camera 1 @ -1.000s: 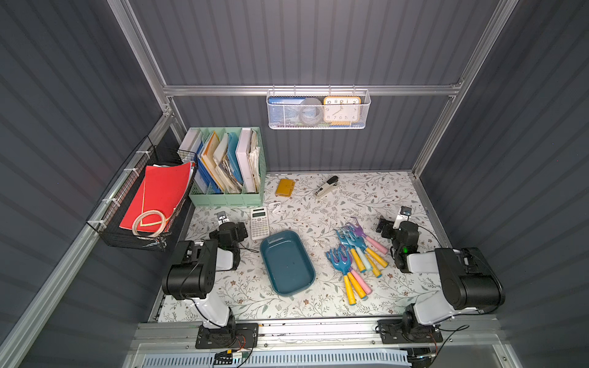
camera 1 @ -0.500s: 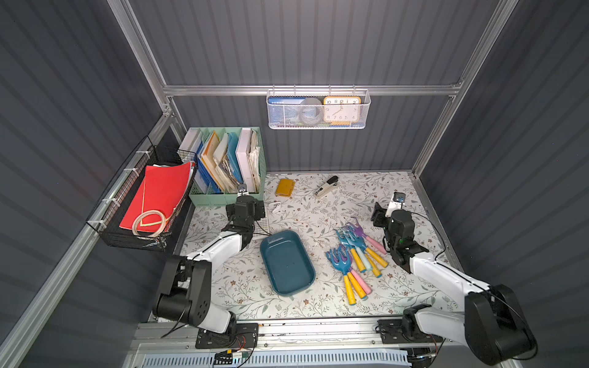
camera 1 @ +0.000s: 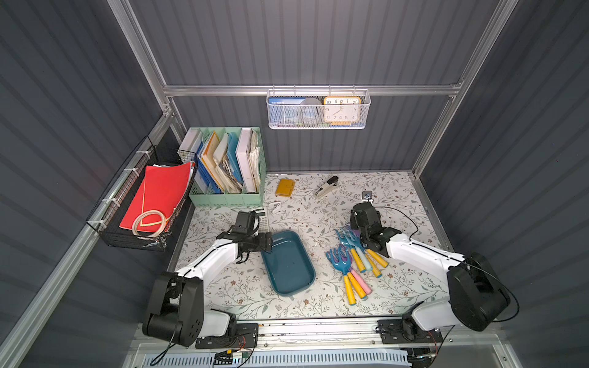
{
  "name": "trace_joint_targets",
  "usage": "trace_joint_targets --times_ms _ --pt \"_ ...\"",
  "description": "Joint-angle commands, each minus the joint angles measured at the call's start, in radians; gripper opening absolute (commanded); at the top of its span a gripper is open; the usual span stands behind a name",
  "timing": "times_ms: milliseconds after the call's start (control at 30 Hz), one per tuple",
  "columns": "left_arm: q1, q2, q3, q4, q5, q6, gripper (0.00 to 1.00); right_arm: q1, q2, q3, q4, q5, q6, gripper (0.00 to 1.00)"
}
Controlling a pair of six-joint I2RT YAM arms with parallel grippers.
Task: Put the rake into the storage box
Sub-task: Move the storage box to the center of the board.
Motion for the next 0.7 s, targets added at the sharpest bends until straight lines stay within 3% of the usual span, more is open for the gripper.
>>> trace_joint_targets --times_ms 0,67,233,333,433,667 --pt "0.001 0.054 0.014 -0.082 0.126 -0.038 0.80 0.006 -0.013 0.025 -0.024 0.086 -0.028 0.61" --pt "0.000 0.087 0.031 -0.091 0.138 -0.030 0.69 0.006 -0.020 0.014 -0.011 0.094 -0.034 0.61" --pt "-0.001 0.161 0.117 -0.109 0.137 -0.016 0.27 0.009 -0.024 -0.001 -0.004 0.102 -0.023 0.62" --pt "-0.001 0.210 0.188 -0.119 0.117 -0.004 0.12 0.010 -0.032 -0.009 -0.017 0.099 -0.002 0.62" --pt "-0.001 0.296 0.294 -0.117 0.068 -0.006 0.01 0.010 -0.035 -0.012 -0.031 0.106 0.025 0.62" --pt "-0.010 0.639 0.721 -0.166 -0.026 0.027 0.00 0.011 -0.032 -0.018 -0.127 0.003 0.109 0.60"
